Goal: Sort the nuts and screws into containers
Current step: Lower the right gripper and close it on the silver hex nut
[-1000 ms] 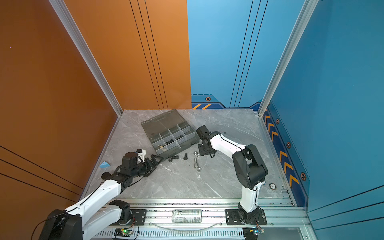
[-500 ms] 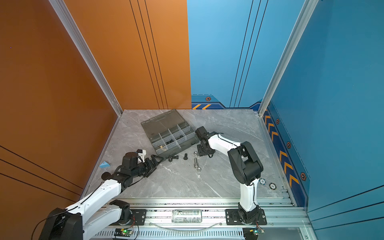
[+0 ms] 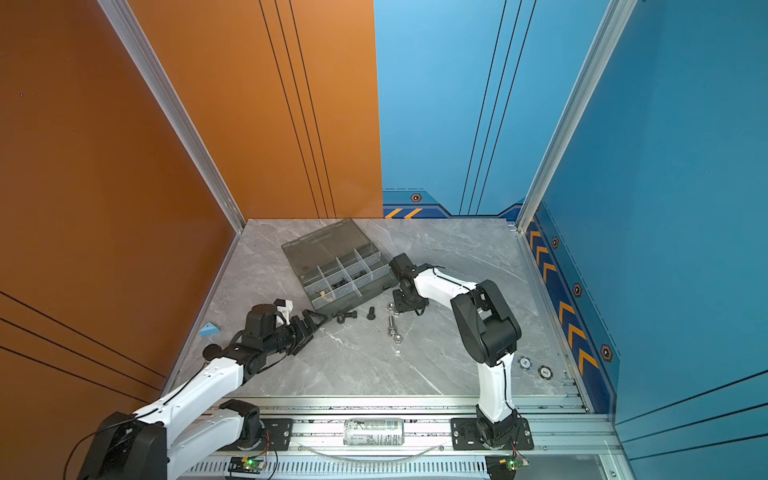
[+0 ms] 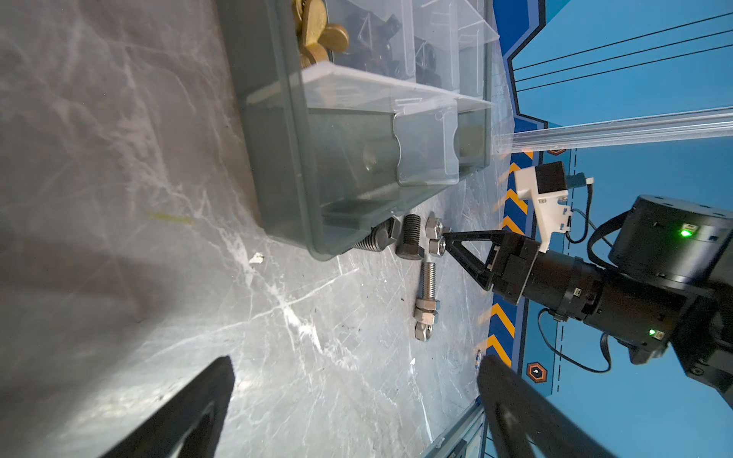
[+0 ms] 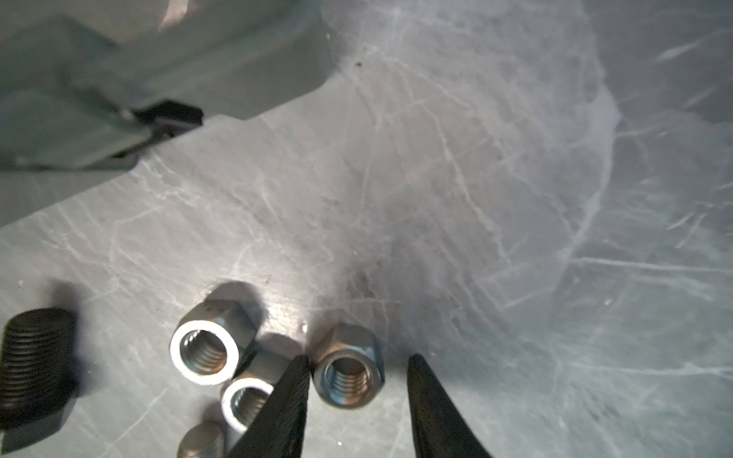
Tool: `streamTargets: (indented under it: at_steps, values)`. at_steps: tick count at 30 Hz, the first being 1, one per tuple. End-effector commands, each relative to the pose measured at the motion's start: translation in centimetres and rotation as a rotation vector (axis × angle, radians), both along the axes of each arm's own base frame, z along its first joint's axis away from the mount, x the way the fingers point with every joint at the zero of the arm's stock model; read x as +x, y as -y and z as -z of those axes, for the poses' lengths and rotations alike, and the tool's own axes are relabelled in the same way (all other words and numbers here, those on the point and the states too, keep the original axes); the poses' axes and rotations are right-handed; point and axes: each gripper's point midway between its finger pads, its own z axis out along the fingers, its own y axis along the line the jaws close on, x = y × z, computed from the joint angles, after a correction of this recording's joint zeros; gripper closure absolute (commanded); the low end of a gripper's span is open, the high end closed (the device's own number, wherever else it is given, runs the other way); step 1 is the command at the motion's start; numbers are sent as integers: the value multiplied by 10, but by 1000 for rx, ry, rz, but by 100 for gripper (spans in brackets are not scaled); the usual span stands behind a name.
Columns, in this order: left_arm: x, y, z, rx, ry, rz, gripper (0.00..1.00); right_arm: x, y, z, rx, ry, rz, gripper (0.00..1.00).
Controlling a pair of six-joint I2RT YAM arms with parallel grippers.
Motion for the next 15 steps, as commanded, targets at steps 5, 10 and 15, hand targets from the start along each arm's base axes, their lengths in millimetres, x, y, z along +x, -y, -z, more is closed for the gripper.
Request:
streamTargets:
  at_steps: [5,10,15]
  values:
    - [2,4,-4,-4,17,16,2,5,-6,-2,18,7,-13,64]
    - [2,4,-4,-3,17,15,2,4,-6,2,12,-2,-25,71]
    - [1,4,-4,-3,16,16,2,2,-5,3,7,-5,-33,82]
